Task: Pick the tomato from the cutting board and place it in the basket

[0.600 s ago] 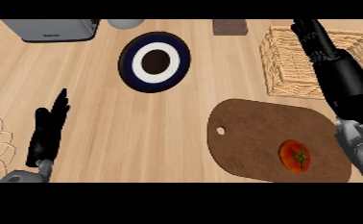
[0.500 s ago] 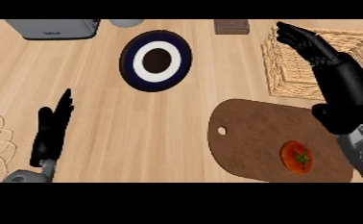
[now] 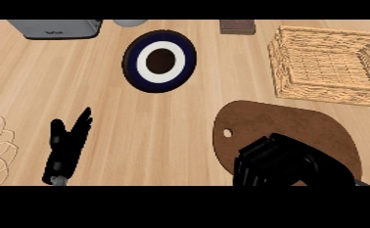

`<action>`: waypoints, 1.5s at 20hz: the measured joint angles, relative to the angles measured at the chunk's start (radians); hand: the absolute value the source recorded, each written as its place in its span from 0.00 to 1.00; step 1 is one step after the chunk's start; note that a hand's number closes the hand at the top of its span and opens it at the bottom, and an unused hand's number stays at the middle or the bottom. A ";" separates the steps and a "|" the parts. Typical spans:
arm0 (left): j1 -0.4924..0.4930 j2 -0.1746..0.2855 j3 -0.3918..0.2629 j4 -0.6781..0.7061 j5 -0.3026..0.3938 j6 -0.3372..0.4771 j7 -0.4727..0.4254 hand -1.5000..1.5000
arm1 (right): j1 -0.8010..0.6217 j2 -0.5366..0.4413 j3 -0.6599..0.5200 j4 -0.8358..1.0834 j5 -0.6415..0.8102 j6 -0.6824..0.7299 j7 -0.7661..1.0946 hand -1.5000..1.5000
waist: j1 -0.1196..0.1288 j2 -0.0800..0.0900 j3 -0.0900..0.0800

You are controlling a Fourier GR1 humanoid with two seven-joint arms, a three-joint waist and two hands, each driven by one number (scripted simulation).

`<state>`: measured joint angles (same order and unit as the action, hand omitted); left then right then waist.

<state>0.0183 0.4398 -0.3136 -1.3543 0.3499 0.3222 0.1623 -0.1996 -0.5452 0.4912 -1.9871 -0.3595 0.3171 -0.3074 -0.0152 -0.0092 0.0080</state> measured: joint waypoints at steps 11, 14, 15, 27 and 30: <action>0.085 0.023 0.041 -0.034 0.037 -0.042 -0.025 0.50 | 0.230 -0.248 -0.207 -0.190 0.457 -0.157 -0.112 0.00 | -0.051 -0.013 -0.002; 0.092 0.024 0.047 -0.039 0.040 -0.047 -0.024 0.50 | 0.259 -0.346 -0.351 -0.243 0.474 -0.151 -0.091 0.00 | -0.053 -0.012 -0.002; 0.098 0.025 0.048 -0.045 0.040 -0.050 -0.028 0.50 | 0.266 -0.380 -0.405 -0.254 0.467 -0.139 -0.086 0.00 | -0.053 -0.012 -0.003; 0.121 0.023 0.062 -0.064 0.037 -0.066 -0.036 0.50 | 0.395 -0.702 -0.925 -0.183 0.414 0.218 -0.193 0.00 | -0.050 -0.009 -0.003; 0.119 0.018 0.060 -0.075 0.026 -0.062 -0.020 0.50 | 0.442 -0.694 -1.019 -0.171 0.463 0.264 -0.224 0.00 | -0.040 -0.006 -0.003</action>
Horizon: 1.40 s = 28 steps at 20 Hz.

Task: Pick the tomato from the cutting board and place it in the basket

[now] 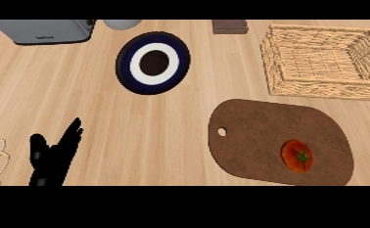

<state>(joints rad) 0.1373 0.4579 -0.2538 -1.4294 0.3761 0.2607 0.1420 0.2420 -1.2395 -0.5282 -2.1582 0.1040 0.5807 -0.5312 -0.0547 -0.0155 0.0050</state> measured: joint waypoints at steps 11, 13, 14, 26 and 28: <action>-0.014 -0.008 0.007 -0.001 -0.012 -0.046 0.020 0.50 | 0.169 0.132 -0.067 -0.023 0.150 -0.061 -0.114 0.00 | 0.033 0.007 0.001; -0.024 -0.014 0.008 0.007 -0.018 -0.048 0.031 0.50 | 0.190 0.159 -0.041 -0.044 0.170 -0.074 -0.118 0.00 | 0.037 0.008 0.001; -0.025 -0.020 0.009 0.014 -0.024 -0.048 0.021 0.50 | 0.199 0.174 -0.024 -0.056 0.183 -0.081 -0.118 0.00 | 0.039 0.008 0.002; -0.041 -0.050 0.019 0.004 -0.075 -0.056 0.055 0.50 | 0.154 0.312 0.277 0.008 0.481 -0.197 -0.157 0.00 | 0.059 0.011 0.002; -0.045 -0.051 0.032 0.023 -0.071 -0.079 0.043 0.50 | 0.127 0.330 0.326 0.025 0.531 -0.198 -0.150 0.00 | 0.060 0.011 0.002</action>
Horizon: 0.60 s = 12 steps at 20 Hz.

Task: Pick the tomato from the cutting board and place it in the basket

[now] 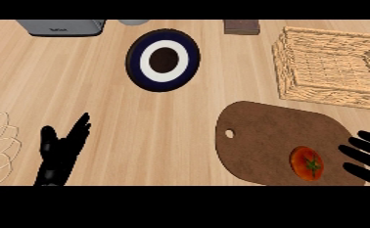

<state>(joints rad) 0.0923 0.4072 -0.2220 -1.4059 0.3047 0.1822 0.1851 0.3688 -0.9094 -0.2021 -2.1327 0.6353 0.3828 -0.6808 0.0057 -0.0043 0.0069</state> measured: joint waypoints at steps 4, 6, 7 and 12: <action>0.003 -0.013 0.005 -0.012 -0.016 0.000 0.013 0.50 | -0.029 0.046 0.063 0.059 0.086 -0.014 -0.024 0.00 | -0.001 -0.001 0.000; 0.007 -0.023 0.005 -0.016 -0.030 0.003 0.013 0.50 | -0.036 0.073 0.082 0.090 0.121 -0.033 -0.044 0.00 | -0.003 -0.001 0.000; 0.005 -0.028 0.010 -0.008 -0.032 -0.004 0.006 0.50 | -0.048 0.082 0.090 0.101 0.133 -0.031 -0.048 0.00 | -0.003 -0.001 0.001; 0.003 -0.042 0.022 0.001 -0.047 -0.020 0.002 0.50 | -0.107 0.149 0.157 0.176 0.219 -0.066 -0.064 0.00 | -0.002 -0.002 0.002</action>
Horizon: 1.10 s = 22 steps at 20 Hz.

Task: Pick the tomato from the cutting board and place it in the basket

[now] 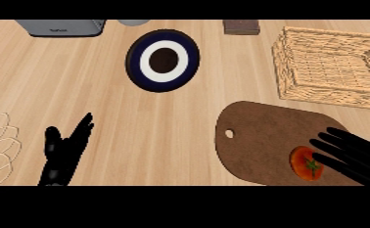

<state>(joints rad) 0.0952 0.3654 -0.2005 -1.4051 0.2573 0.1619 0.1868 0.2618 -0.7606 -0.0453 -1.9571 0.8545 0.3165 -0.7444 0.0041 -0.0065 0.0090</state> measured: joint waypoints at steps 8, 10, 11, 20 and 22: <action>0.011 -0.016 0.032 -0.017 -0.022 -0.012 0.020 0.50 | -0.052 0.094 0.053 0.073 0.092 -0.020 -0.014 0.00 | -0.002 0.000 -0.001; 0.010 -0.019 0.040 -0.011 -0.027 -0.023 0.018 0.50 | -0.066 0.112 0.059 0.084 0.105 -0.018 -0.019 0.00 | -0.002 0.000 -0.001; 0.017 -0.018 0.042 -0.031 -0.028 -0.022 0.033 0.50 | -0.070 0.125 0.070 0.099 0.123 -0.030 -0.021 0.00 | -0.002 0.001 -0.002; 0.024 -0.037 0.065 -0.043 -0.056 -0.038 0.048 0.50 | -0.098 0.176 0.108 0.201 0.272 -0.096 -0.018 0.00 | -0.002 0.001 -0.002; 0.020 -0.046 0.072 -0.027 -0.060 -0.047 0.042 0.50 | -0.089 0.178 0.099 0.197 0.286 -0.094 -0.016 0.00 | -0.004 0.001 -0.002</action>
<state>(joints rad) 0.1154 0.3196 -0.1283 -1.4320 0.1972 0.1153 0.2287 0.1728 -0.5824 0.0534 -1.7605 1.1403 0.2221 -0.7604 0.0004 -0.0058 0.0070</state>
